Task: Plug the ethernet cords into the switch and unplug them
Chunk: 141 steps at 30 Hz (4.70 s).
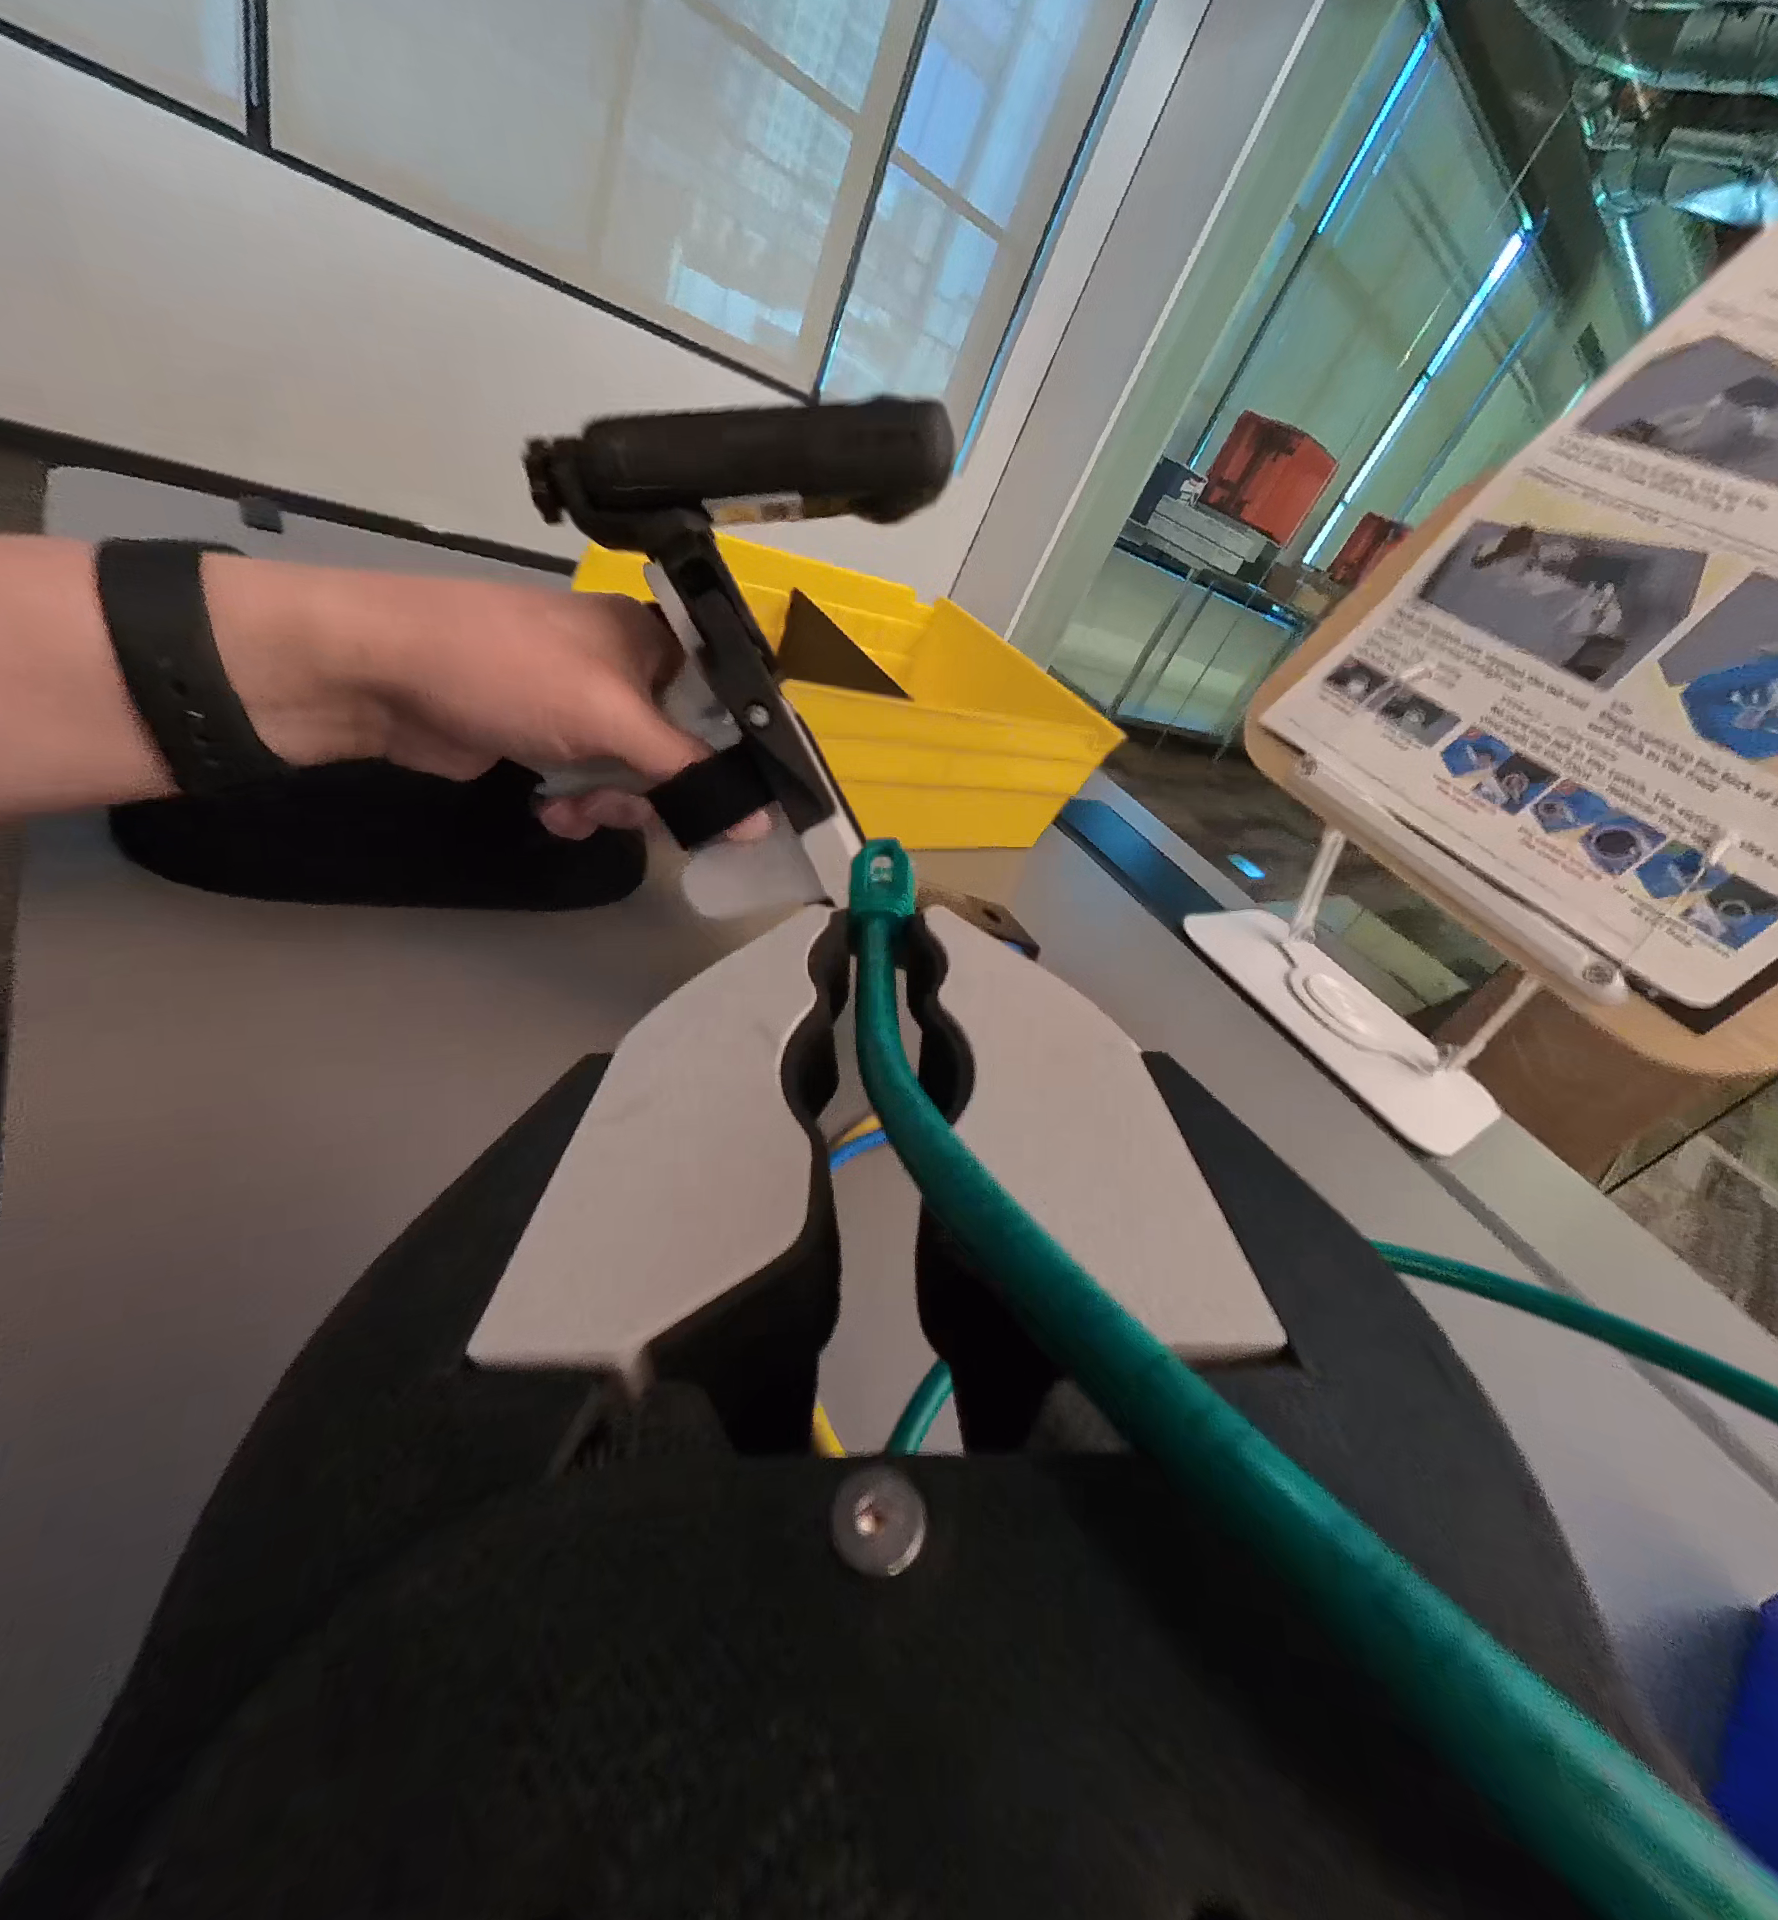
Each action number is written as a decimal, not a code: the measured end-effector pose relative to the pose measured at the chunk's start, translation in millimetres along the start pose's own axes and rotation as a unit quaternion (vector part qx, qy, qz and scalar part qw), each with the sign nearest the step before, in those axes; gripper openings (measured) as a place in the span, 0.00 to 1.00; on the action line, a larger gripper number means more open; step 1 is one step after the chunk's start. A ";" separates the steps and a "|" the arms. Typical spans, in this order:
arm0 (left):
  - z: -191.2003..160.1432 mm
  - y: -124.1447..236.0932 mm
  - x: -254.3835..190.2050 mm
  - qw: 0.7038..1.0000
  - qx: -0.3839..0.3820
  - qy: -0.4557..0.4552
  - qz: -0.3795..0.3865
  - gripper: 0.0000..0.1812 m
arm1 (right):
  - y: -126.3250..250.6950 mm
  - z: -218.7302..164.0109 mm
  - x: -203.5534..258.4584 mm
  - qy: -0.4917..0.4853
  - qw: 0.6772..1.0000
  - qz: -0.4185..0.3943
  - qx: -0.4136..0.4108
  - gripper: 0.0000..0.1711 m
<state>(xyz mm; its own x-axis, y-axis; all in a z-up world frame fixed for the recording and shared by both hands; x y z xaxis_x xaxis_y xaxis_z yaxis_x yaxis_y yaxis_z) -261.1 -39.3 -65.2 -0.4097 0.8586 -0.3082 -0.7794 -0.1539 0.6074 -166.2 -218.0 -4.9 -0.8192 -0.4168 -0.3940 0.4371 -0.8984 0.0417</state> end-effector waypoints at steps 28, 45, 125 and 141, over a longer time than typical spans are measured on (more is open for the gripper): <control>39.3 61.8 -25.7 0.986 -0.151 0.009 -0.073 0.33 | -74.4 11.4 -19.8 -0.014 0.997 -0.056 -0.052 0.06; 47.8 72.6 -36.8 0.977 -0.201 -0.043 -0.058 0.33 | -72.8 23.9 -21.5 -0.004 0.992 -0.098 -0.077 0.06; 56.0 88.5 -100.6 0.890 -0.308 -0.327 0.081 0.34 | -38.4 29.8 -39.6 -0.139 0.972 -0.023 -0.190 0.06; 61.5 101.5 -64.1 0.877 -0.267 -0.366 0.160 0.34 | -8.8 59.7 -43.7 0.014 0.997 0.072 -0.019 0.14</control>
<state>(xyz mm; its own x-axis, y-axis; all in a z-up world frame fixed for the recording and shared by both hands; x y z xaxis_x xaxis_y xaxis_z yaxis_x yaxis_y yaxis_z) -284.8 -79.9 61.2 -0.3864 0.7838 0.4861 -0.8712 -0.4832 0.0865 -156.4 -200.1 66.8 -0.7364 -0.5366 -0.4119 0.5639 -0.8233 0.0644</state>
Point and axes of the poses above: each gripper's, where its closed fingertips meet, y back along the fingers, z out of its top, x = y × z across the jaws, the point moved 6 cm from there along y, back along the fingers, and after that the axes turned 1 degree about z, right-handed, at the moved point
